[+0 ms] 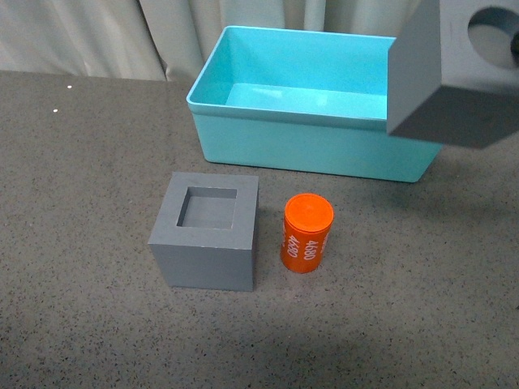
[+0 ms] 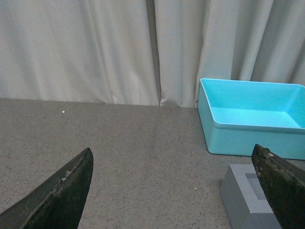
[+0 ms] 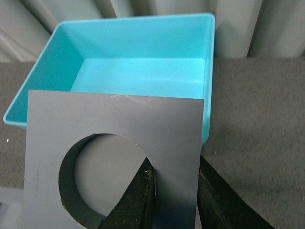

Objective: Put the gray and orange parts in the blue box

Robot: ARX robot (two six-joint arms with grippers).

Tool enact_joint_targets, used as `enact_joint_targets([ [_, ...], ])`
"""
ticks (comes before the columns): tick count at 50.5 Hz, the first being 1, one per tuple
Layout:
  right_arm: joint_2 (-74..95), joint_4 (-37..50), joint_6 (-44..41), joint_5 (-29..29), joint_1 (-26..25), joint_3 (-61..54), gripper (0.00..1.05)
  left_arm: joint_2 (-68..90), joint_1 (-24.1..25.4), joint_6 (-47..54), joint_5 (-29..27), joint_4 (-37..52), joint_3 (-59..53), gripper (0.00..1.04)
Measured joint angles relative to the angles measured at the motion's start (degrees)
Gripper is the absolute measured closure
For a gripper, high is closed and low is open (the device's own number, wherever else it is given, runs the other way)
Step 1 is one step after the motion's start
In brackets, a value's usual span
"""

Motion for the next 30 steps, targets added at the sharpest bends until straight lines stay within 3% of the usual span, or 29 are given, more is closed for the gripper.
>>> enact_joint_targets([
  [11, 11.9, 2.5, -0.7, 0.6, -0.2, 10.7, 0.87, 0.0, 0.0, 0.0, 0.0, 0.0, 0.0, 0.07],
  [30, 24.2, 2.9, -0.9, 2.7, 0.6, 19.4, 0.87, 0.0, 0.0, 0.0, 0.0, 0.0, 0.0, 0.07],
])
